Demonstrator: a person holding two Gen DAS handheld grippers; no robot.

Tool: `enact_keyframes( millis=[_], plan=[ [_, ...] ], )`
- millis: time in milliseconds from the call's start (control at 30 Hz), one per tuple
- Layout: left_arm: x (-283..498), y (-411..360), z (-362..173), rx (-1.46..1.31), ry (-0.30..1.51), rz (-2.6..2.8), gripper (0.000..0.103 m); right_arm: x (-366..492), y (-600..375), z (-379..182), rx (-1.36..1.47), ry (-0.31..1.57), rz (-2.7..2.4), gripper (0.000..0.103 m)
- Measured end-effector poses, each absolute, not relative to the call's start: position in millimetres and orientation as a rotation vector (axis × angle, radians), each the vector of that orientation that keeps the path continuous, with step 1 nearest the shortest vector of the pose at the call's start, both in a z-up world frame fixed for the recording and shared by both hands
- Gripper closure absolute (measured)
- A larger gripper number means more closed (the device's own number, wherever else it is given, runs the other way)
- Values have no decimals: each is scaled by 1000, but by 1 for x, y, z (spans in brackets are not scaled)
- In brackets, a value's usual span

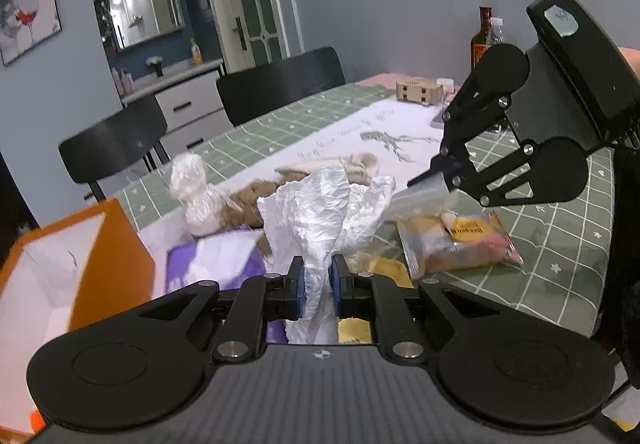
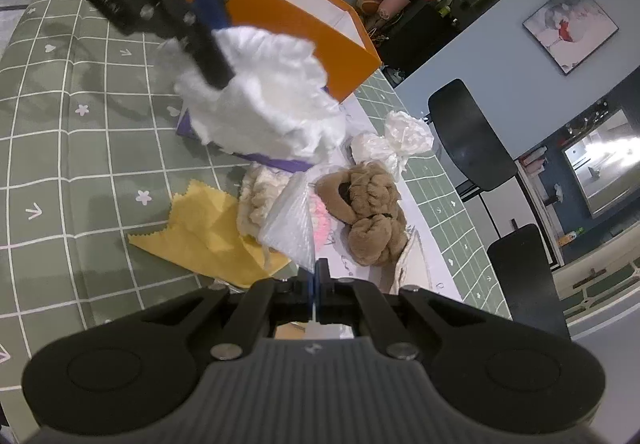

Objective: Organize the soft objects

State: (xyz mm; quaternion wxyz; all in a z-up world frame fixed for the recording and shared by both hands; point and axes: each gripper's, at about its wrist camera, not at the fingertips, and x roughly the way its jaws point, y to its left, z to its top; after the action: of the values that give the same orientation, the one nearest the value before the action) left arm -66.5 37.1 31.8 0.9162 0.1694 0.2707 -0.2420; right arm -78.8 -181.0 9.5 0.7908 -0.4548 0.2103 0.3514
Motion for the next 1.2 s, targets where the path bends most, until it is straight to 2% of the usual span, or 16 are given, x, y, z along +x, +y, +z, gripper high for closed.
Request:
enact_keyframes(
  millis=[633, 1200],
  plan=[
    [-61, 59, 86, 370, 420, -449, 88, -67, -164, 70, -1113, 373, 688, 103],
    [-33, 138, 116, 308, 416, -296, 88, -34, -72, 121, -1186, 235, 751, 103]
  ],
)
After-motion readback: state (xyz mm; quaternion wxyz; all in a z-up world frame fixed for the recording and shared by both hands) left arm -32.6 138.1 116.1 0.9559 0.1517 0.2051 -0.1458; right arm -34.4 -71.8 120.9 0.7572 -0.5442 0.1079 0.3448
